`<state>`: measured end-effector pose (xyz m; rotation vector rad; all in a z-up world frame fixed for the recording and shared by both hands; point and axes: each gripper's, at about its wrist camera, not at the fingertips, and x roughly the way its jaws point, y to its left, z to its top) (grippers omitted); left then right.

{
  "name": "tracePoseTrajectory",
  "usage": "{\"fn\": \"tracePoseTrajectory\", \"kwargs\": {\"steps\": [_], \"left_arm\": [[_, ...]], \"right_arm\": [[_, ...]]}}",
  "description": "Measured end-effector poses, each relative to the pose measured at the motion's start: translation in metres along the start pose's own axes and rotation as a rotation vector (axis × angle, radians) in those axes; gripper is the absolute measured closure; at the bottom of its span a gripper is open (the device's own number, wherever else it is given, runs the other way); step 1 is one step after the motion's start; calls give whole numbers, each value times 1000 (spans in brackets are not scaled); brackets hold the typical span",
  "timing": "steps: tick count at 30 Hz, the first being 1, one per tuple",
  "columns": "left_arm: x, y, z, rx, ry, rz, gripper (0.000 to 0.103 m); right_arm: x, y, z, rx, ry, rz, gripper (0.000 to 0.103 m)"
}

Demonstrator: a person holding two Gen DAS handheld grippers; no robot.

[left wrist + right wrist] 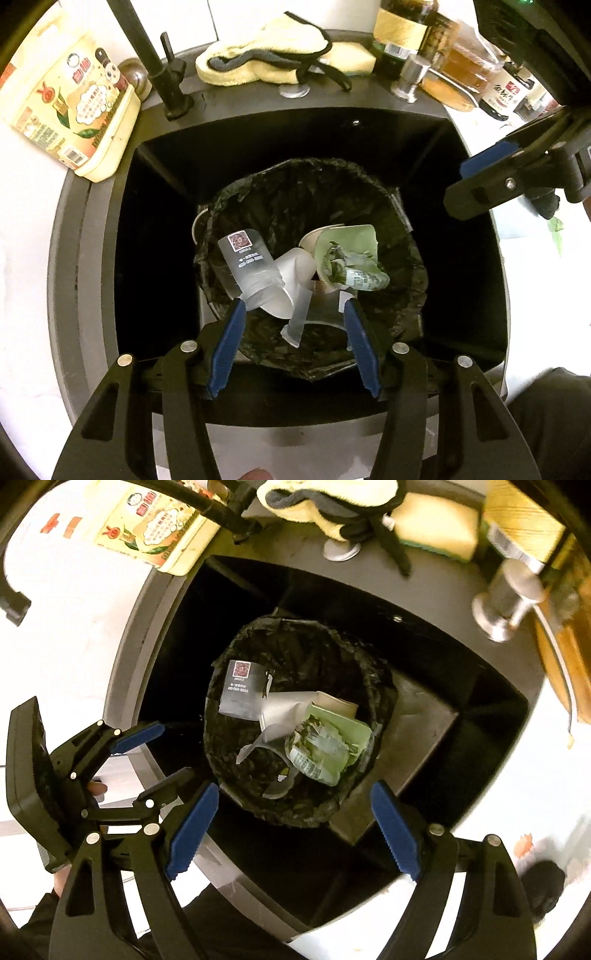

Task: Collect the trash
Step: 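Carry the plastic bag and clear cup over the bin and release both, then grasp the black cloth with the left tool while the right tool grasps the green cup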

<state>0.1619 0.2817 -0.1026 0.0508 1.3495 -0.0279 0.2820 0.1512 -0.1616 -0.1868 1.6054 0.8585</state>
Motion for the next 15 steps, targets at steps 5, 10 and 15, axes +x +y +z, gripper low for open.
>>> {"fn": "tracePoseTrajectory", "kwargs": {"steps": [5, 10, 15], "left_arm": [[-17, -13, -4, 7, -28, 7, 49], [-30, -32, -5, 20, -51, 9, 49], [-33, -61, -1, 51, -61, -10, 49]], "right_arm": [[-25, -11, -20, 15, -53, -3, 19], [-52, -36, -47, 57, -101, -20, 19], [-80, -75, -80, 132, -145, -49, 19]]}}
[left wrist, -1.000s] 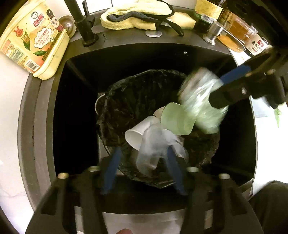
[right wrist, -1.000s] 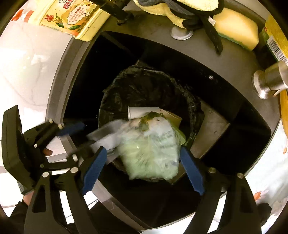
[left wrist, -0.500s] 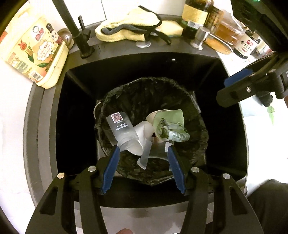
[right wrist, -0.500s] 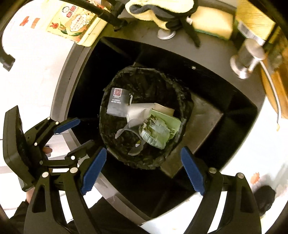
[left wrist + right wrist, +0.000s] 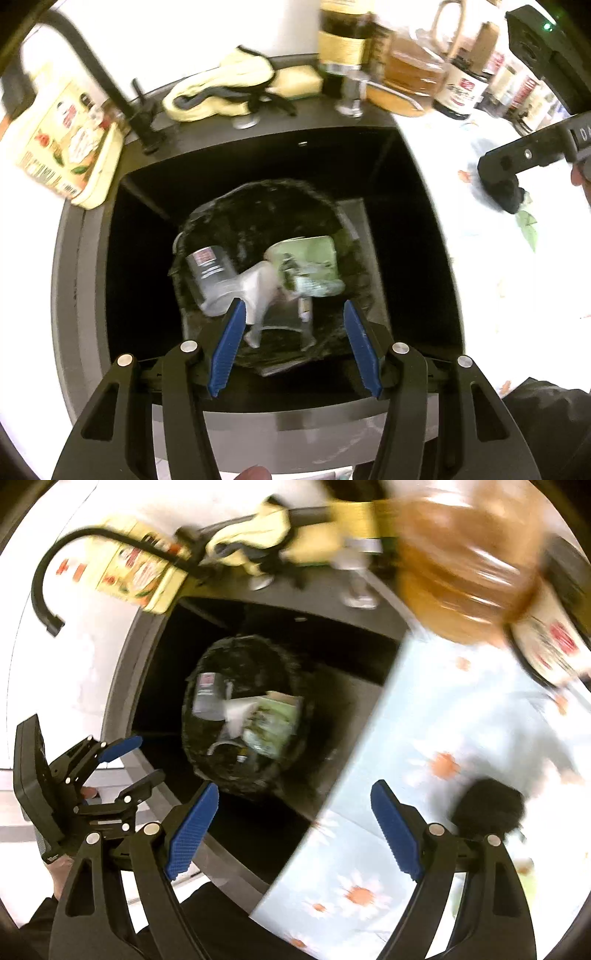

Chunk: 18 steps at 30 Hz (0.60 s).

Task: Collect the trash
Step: 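Grasp the black cloth with the left tool while the right tool grasps the green cup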

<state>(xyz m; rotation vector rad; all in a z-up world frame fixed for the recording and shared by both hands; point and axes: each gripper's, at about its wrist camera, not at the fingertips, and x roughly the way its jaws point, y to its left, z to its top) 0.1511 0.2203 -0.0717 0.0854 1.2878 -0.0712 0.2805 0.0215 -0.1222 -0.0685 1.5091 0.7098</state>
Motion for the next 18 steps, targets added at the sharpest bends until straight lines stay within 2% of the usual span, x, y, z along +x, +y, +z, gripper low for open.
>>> {"fn": "tracePoseTrajectory", "kwargs": {"steps": [10, 18], "left_arm": [[-10, -76, 16, 48, -23, -38, 49], [-13, -134, 28, 70, -31, -73, 49]], "right_arm": [[-54, -74, -43, 84, -60, -37, 19], [-87, -116, -68, 111, -91, -50, 19]]}}
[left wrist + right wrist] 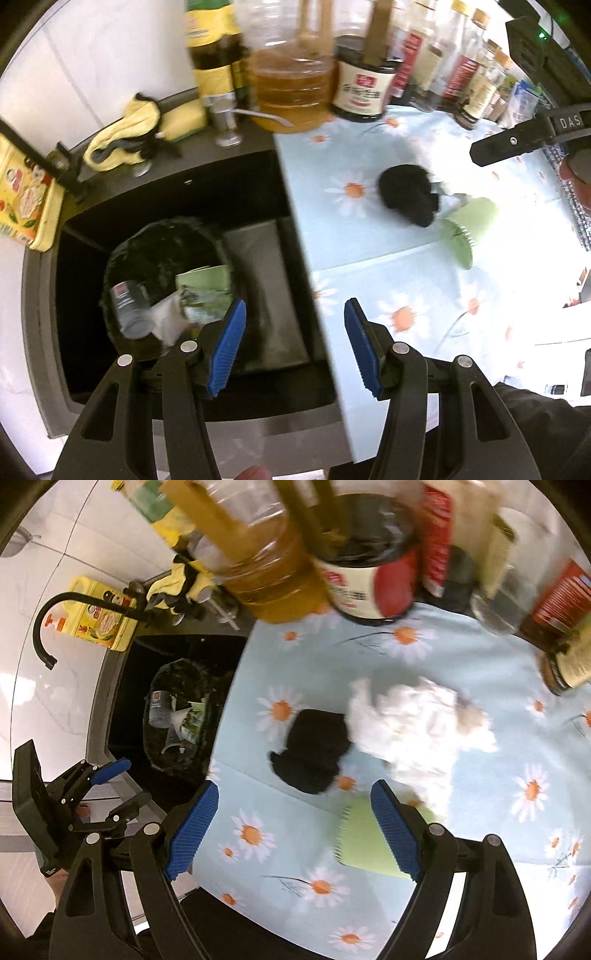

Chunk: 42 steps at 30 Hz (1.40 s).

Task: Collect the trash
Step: 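Grasp the black cloth with the left tool while the right tool grasps the green cup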

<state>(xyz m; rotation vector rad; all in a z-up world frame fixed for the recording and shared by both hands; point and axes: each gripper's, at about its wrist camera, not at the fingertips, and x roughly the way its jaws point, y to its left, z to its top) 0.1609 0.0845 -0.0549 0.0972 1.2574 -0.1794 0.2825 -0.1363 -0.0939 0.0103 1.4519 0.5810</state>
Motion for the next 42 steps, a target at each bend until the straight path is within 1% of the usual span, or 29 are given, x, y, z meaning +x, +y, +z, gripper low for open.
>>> {"fn": "tracePoseTrajectory", "kwargs": {"steps": [5, 6, 7, 12, 13, 15, 18, 24, 27, 31, 33, 36, 37, 38, 40, 42], "left_arm": [[6, -35, 16, 24, -6, -28, 49], [7, -42, 20, 31, -9, -33, 47], [8, -47, 24, 35, -11, -37, 42], [24, -74, 44, 75, -3, -59, 41], [27, -78, 48, 80, 1, -66, 41], [34, -83, 55, 92, 12, -85, 41], [48, -93, 67, 126, 37, -87, 34], [75, -108, 88, 191, 91, -106, 32], [89, -108, 98, 197, 127, -113, 32], [105, -109, 109, 201, 168, -166, 32], [111, -110, 113, 212, 179, -182, 32], [119, -111, 119, 223, 193, -185, 32], [122, -112, 120, 233, 193, -184, 34], [124, -112, 121, 239, 193, -176, 34], [129, -110, 122, 249, 197, -163, 35], [133, -108, 121, 253, 206, -166, 40]], "right_arm": [[-13, -29, -12, 23, -11, 0, 19], [-15, -36, -16, 29, -10, 1, 19], [-15, -40, -18, 33, -9, 1, 19], [-15, -68, -34, 73, 5, 1, 19], [-14, -74, -38, 86, 8, 4, 17], [-13, -83, -46, 107, 13, 11, 16], [-11, -91, -55, 144, 10, 27, 16], [-7, -105, -77, 249, -3, 85, 14], [-4, -111, -89, 335, -22, 118, 13], [1, -114, -104, 452, -55, 169, 13], [7, -115, -112, 526, -71, 210, 13], [16, -116, -119, 643, -90, 253, 13], [19, -117, -123, 704, -105, 269, 13], [21, -118, -125, 732, -117, 278, 13], [23, -117, -128, 809, -157, 273, 13], [26, -117, -129, 862, -179, 275, 13]]}}
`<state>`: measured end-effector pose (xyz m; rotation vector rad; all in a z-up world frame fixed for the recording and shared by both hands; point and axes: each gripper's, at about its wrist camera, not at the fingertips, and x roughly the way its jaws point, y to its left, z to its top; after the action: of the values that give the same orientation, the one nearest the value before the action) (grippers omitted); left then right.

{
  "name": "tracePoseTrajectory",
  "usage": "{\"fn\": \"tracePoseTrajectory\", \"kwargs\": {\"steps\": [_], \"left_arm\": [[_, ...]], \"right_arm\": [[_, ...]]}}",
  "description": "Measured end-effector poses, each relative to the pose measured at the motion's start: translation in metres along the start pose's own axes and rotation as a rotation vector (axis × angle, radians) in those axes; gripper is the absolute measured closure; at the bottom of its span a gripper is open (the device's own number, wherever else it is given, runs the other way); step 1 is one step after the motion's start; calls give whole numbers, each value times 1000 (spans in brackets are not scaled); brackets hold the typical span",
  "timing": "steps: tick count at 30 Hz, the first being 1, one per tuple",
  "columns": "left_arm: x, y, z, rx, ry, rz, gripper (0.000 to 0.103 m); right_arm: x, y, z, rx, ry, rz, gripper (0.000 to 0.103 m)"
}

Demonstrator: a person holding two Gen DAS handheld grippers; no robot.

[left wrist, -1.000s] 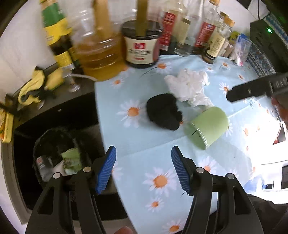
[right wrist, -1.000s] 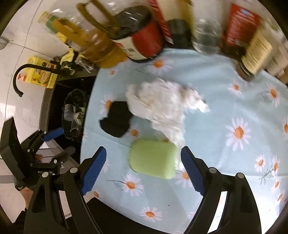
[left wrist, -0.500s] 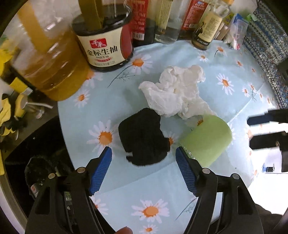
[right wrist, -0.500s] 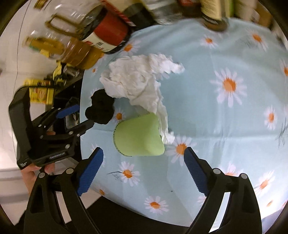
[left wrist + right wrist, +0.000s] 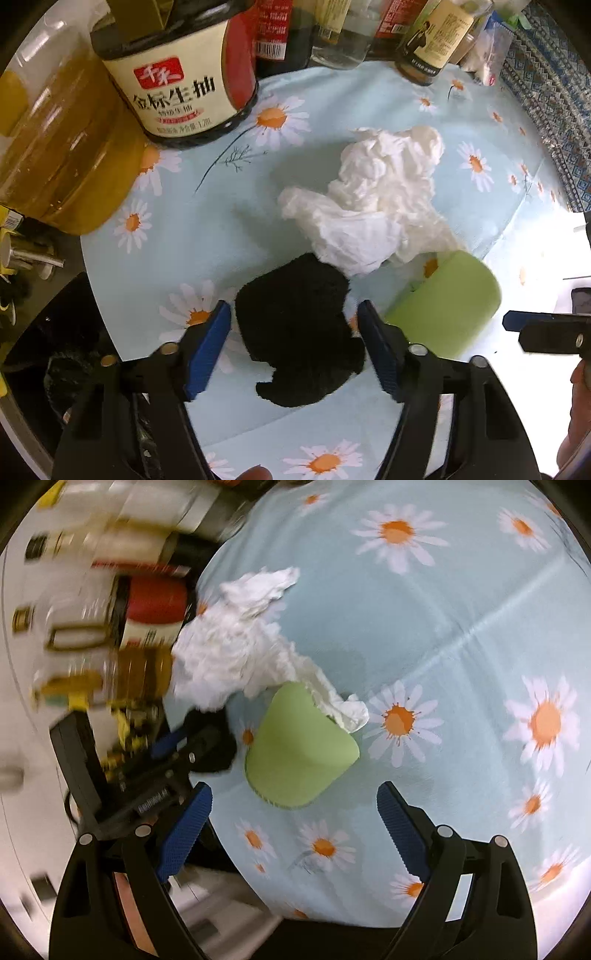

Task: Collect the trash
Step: 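Grasp the black cloth with the left tool while the right tool grasps the green cup, then carry the black cloth and green cup over the sink bin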

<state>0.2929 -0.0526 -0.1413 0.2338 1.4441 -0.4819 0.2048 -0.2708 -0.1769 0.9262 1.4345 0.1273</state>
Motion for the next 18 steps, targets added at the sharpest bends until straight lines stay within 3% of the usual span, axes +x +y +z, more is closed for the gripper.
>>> {"fn": "tracePoseTrajectory", "kwargs": {"steps": [10, 18], "left_arm": [[0, 10, -4, 8, -24, -49, 45], [-16, 23, -20, 5, -65, -91, 46]], "right_arm": [[31, 3, -2, 185, -48, 11, 13], [40, 9, 3, 214, -84, -31, 13]]}}
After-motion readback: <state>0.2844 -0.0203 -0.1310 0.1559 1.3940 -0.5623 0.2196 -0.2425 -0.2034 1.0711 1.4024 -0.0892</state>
